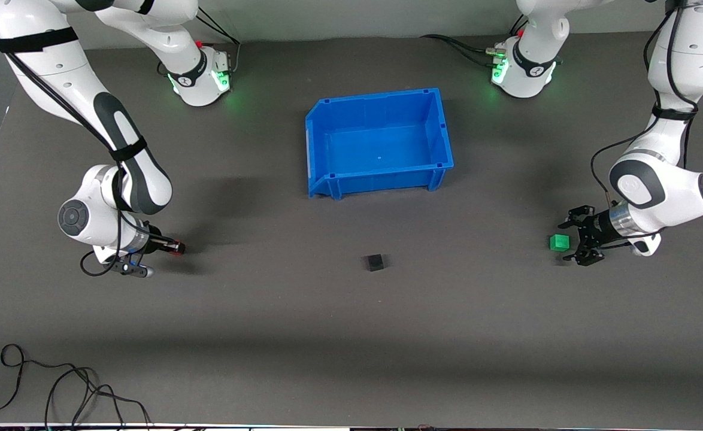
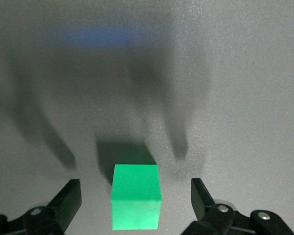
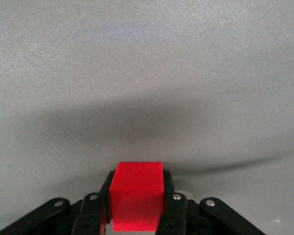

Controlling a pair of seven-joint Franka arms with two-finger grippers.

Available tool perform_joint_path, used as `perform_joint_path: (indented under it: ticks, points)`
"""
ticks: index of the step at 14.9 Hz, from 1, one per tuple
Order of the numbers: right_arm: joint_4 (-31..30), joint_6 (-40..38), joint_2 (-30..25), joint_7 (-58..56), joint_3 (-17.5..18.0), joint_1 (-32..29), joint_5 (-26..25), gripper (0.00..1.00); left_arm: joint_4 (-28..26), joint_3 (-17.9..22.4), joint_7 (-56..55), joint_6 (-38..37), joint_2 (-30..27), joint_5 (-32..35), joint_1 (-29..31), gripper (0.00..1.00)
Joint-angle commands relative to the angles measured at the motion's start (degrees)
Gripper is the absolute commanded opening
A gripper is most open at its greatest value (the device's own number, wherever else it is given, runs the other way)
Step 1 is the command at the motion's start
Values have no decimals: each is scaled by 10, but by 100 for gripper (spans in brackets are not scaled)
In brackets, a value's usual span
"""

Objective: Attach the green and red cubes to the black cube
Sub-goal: 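Close the right gripper on the red cube while the left gripper grasps green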

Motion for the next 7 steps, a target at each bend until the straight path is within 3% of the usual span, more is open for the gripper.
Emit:
perform_joint_path:
  ticks: [1,2,3,4,7]
  points:
    - [1,8,-1,8,-2,6,19,0,0,4,-7,3,-4,-7,-6,64]
    - [1,8,-3,24,-2,7,19,0,0,4,-8,2,-4,-7,-6,34]
    - [2,8,-5,55,-2,10,19,0,1,4,-9,1,-5,-7,-5,12]
    - [3,8,-6,93,0,16,19,0,1,4,-9,0,-5,-7,-5,2]
    - [22,8,-1,234,0,59,19,0,3,4,-9,-6,-10,-7,-5,2]
